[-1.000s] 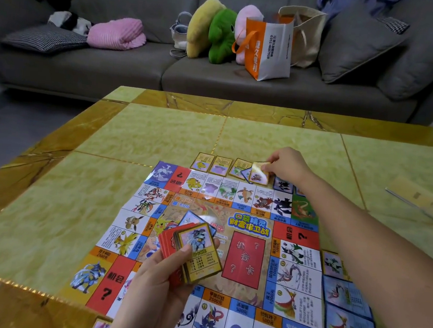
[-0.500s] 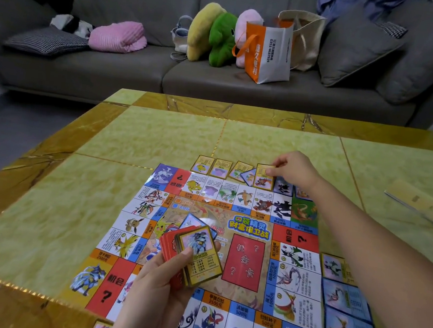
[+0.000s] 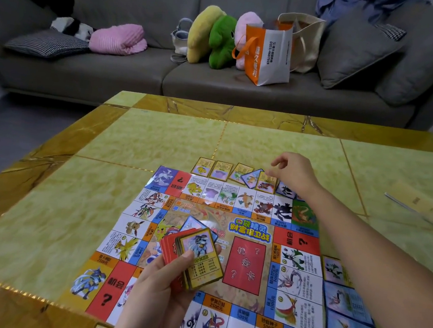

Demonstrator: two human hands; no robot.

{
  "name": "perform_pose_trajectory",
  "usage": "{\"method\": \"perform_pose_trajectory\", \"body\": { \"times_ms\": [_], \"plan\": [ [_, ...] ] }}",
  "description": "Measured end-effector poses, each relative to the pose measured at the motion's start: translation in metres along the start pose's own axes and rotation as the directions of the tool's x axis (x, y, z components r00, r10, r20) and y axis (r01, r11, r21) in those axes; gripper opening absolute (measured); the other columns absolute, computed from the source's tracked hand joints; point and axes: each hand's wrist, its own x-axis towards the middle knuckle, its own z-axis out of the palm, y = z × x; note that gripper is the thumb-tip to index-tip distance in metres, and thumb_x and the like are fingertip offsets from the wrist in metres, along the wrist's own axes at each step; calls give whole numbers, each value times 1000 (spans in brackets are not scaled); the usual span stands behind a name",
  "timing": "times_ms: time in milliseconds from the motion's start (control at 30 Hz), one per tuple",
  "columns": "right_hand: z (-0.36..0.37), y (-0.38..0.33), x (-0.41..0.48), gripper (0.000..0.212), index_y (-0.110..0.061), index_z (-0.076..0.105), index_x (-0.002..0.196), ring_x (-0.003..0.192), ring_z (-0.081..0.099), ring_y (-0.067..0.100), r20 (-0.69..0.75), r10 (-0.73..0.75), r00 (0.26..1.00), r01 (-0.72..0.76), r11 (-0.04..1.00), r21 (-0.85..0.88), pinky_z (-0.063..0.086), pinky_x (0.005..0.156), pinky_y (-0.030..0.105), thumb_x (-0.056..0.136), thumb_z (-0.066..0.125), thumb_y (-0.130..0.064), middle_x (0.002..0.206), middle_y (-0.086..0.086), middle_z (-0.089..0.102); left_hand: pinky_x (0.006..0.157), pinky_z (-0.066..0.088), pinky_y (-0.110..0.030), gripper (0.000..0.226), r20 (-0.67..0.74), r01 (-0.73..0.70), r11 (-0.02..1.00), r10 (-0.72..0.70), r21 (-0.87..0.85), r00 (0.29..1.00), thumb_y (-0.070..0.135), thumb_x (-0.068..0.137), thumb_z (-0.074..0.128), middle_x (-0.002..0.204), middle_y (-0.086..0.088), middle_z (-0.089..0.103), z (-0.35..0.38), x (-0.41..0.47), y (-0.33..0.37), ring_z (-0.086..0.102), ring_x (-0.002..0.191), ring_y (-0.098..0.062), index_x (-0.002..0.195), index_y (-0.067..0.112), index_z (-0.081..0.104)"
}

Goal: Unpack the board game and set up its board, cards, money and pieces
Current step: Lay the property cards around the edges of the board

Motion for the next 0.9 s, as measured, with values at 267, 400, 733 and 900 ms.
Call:
{"method": "perform_pose_trajectory", "body": {
  "times_ms": [267, 400, 733, 900],
  "plan": [
    [25, -33, 7, 24, -19, 73, 102, 114, 47, 23, 143, -201, 969, 223, 961, -163, 39, 88, 33, 80, 74, -30, 112, 4, 60, 67, 54, -52, 31, -8, 0, 1000, 0, -12, 1000, 1, 68, 57, 104, -37, 63, -1, -1, 3, 63, 90, -46, 98, -7, 58],
    [32, -35, 11, 35, -21, 72, 109, 119, 40, 27, 210, -178, 961, 221, 954, -202, 36, 96, 42, 78, 75, -37, 117, 3, 62, 62, 56, -50, 35, -3, -1, 1000, 1, -16, 1000, 1, 68, 57, 104, -38, 63, -2, -1, 4, 62, 91, -46, 102, -9, 57],
    [32, -36, 8, 37, -29, 67, 116, 121, 35, 23, 265, -168, 949, 231, 947, -225, 28, 96, 40, 82, 70, -41, 125, -7, 58, 68, 54, -52, 38, 10, 4, 1000, -4, 1, 1000, 2, 67, 57, 108, -39, 61, -4, 1, 2, 57, 107, -53, 104, -8, 57],
    [33, -35, 8, 38, -27, 67, 117, 126, 37, 24, 275, -159, 948, 208, 965, -158, 29, 103, 43, 83, 68, -42, 123, -3, 62, 67, 53, -52, 36, 0, -5, 1000, 5, -4, 1000, 1, 66, 57, 105, -38, 62, -3, -1, 3, 62, 94, -47, 101, -8, 57]
  ]
}}
